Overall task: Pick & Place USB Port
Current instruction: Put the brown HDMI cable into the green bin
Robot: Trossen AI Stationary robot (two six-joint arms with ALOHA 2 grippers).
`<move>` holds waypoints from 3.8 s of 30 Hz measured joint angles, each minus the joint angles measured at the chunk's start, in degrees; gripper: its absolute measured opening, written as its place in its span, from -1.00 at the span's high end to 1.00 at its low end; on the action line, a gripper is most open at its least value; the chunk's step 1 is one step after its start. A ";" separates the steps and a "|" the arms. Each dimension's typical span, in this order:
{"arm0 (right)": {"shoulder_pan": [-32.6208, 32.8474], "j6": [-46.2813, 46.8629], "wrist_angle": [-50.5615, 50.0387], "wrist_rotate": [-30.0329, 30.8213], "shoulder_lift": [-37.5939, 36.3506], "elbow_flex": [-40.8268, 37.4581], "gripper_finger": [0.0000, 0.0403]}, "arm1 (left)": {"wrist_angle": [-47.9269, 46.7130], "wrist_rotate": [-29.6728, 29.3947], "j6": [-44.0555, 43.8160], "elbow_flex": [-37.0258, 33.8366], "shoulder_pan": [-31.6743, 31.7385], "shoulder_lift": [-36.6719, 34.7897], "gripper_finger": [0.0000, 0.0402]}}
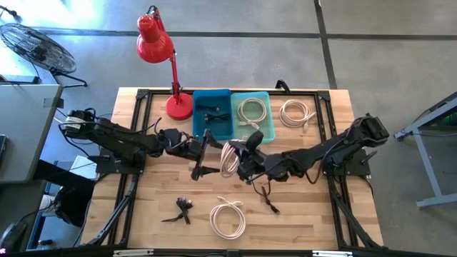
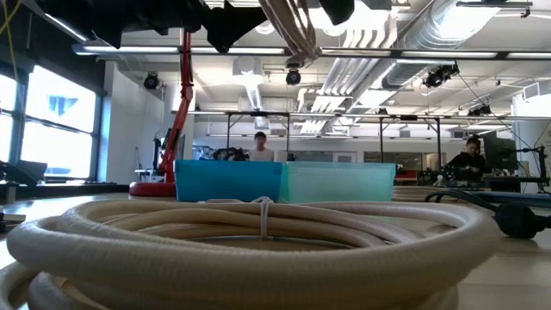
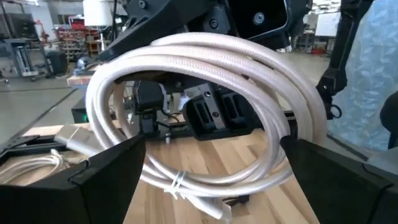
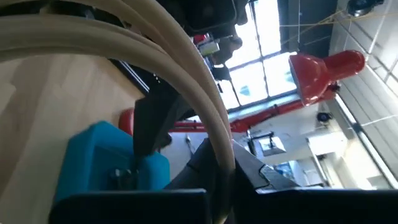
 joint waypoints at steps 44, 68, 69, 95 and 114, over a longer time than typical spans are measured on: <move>-7.45 4.93 -1.41 -8.89 -0.09 -0.04 0.96 | -1.51 -15.94 7.89 -0.07 -0.19 -0.11 -0.40; 1.72 2.44 1.24 12.23 -0.22 -0.02 0.10 | -5.31 -18.26 19.47 -0.07 -0.13 -0.83 0.86; 2.41 2.12 1.26 13.92 -0.22 -0.02 0.07 | -5.44 -18.27 19.81 -0.07 -0.12 -1.01 0.86; 4.40 20.10 -2.62 8.53 -0.33 -0.04 0.01 | -14.56 -3.11 21.66 5.51 -0.23 -1.46 0.86; -0.13 12.50 -1.53 11.28 -0.31 -0.04 0.88 | -17.73 -2.62 20.94 5.66 -0.10 -1.46 0.45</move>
